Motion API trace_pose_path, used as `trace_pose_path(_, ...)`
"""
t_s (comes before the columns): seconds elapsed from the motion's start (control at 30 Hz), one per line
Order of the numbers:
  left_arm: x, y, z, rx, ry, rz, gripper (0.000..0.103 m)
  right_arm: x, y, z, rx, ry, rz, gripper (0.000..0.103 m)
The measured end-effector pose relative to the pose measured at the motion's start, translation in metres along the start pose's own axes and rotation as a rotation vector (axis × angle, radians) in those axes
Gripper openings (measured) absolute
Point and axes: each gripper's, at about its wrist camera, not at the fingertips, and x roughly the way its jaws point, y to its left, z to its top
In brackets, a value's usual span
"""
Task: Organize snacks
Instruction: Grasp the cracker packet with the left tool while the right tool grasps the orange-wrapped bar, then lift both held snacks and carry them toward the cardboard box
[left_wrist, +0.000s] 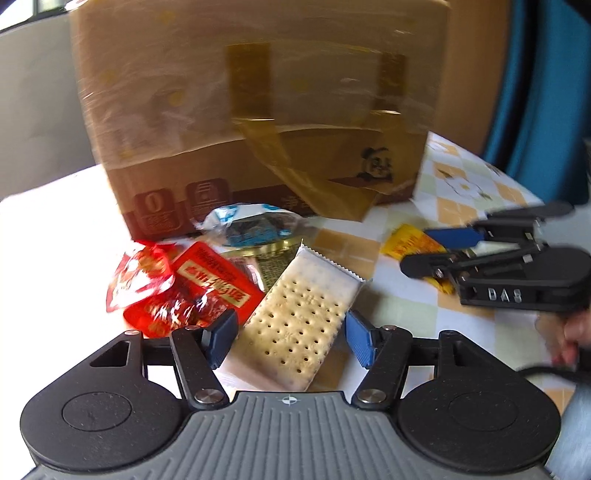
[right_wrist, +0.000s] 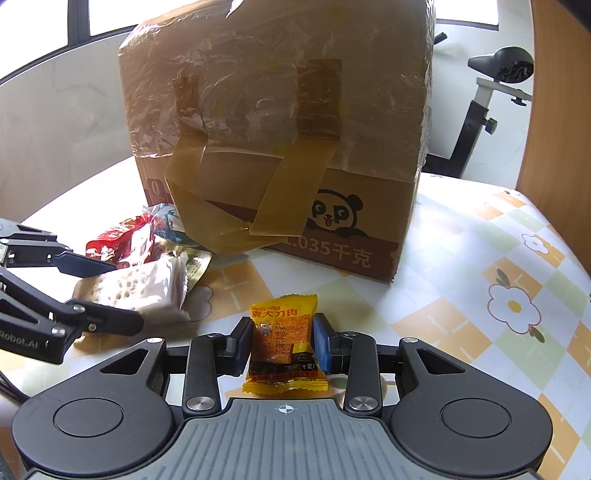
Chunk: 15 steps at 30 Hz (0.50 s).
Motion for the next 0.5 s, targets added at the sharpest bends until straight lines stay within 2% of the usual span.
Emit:
trace_pose_path(0.27,-0.015,-0.007,-0.014,-0.263,0.015,0.116,0.066,0.000,-0.001,0.000,-0.002,0.000,0.001,0.032)
trace_pose_path(0.33,-0.017,-0.011,-0.018,-0.285,0.015,0.117,0.065,0.000,-0.001,0.000,-0.002,-0.001,0.000,0.032)
trace_pose_path(0.5,-0.015,-0.012,-0.017,-0.255,0.021,0.120,0.065,0.000,-0.001,0.000,-0.002,0.000,0.001,0.032)
